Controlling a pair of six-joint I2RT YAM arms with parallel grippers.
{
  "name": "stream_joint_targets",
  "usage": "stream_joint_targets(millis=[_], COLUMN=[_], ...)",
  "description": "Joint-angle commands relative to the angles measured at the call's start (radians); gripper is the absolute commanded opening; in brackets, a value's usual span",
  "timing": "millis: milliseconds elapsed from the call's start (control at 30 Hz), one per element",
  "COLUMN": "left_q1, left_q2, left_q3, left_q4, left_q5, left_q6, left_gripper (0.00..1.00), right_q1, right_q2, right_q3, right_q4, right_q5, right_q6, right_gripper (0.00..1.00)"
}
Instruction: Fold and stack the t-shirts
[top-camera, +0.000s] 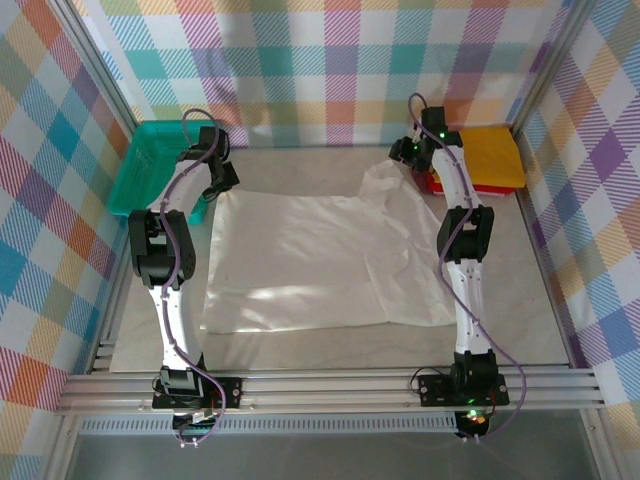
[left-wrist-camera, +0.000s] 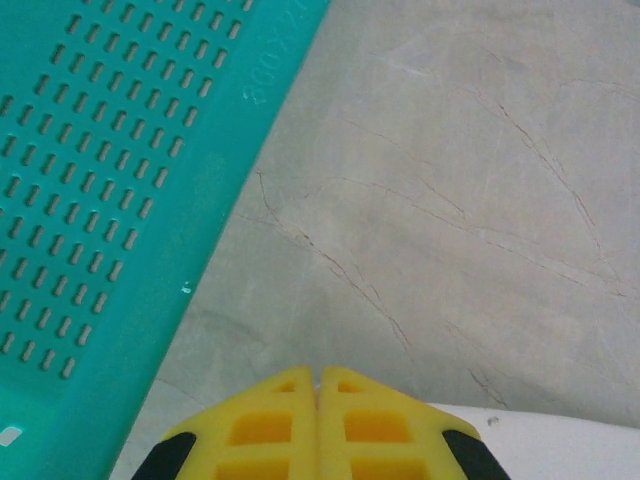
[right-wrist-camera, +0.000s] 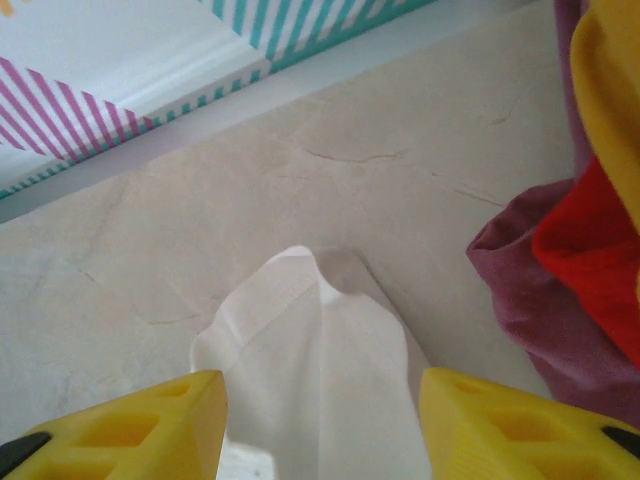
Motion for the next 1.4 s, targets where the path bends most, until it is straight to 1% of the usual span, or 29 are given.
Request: stream_joint_targets(millis=[0, 167, 233, 300, 367, 433, 533, 633, 700, 833, 867, 900, 933, 1067, 1233, 1367], left_q1=[-0.003, -0.006, -0.007, -0.008, -0.009, -0.01, -0.01, -0.01, -0.01, -0.01, -0.009, -0.009, -0.009, -0.008, -0.007, 0.001], left_q2=[0.016, 0.021, 0.024, 0.029, 0.035, 0.039, 0.04, 0.04, 0.04, 0.045, 0.042, 0.04, 0.034, 0.005, -0.047, -0.091], left_q3=[0.034, 0.045, 0.047, 0.049, 0.05, 0.051, 0.051, 0.055, 0.056, 0.066, 0.065, 0.062, 0.058, 0.043, 0.009, -0.035], left_q4=[0.024, 0.021, 0.024, 0.027, 0.029, 0.029, 0.029, 0.029, 0.029, 0.024, 0.024, 0.024, 0.026, 0.03, 0.038, 0.059], left_q5=[0.017, 0.019, 0.02, 0.028, 0.03, 0.031, 0.027, 0.024, 0.022, 0.026, 0.026, 0.027, 0.024, 0.007, -0.012, -0.029], left_q6=[0.011, 0.015, 0.016, 0.016, 0.015, 0.016, 0.015, 0.017, 0.018, 0.019, 0.018, 0.016, 0.016, 0.017, 0.022, 0.032], left_gripper=[0.0, 0.0, 0.0, 0.0, 0.0, 0.0, 0.0, 0.0, 0.0, 0.0, 0.0, 0.0, 0.0, 0.0, 0.0, 0.0], right_q1=[0.005, 0.005, 0.009, 0.016, 0.028, 0.035, 0.043, 0.045, 0.046, 0.048, 0.048, 0.048, 0.048, 0.044, 0.034, 0.031], right_q2=[0.055, 0.099, 0.115, 0.126, 0.133, 0.14, 0.141, 0.141, 0.14, 0.119, 0.107, 0.088, 0.064, -0.043, -0.161, -0.249], right_q3=[-0.007, 0.021, 0.031, 0.029, 0.029, 0.032, 0.035, 0.037, 0.038, 0.04, 0.039, 0.036, 0.028, -0.029, -0.09, -0.209], right_q4=[0.031, 0.061, 0.065, 0.069, 0.076, 0.084, 0.104, 0.109, 0.113, 0.111, 0.105, 0.098, 0.097, 0.103, 0.062, 0.088], right_q5=[-0.021, -0.04, -0.062, -0.08, -0.079, -0.075, -0.065, -0.052, -0.049, -0.033, -0.021, -0.006, 0.008, 0.04, 0.094, 0.11], right_q6=[0.017, 0.032, 0.035, 0.032, 0.025, 0.027, 0.035, 0.051, 0.054, 0.055, 0.054, 0.048, 0.043, 0.025, 0.016, 0.014], right_gripper=[0.54, 0.55, 0.5, 0.48, 0.48, 0.44, 0.41, 0.31, 0.2, 0.1, 0.07, 0.01, 0.0, 0.0, 0.0, 0.0])
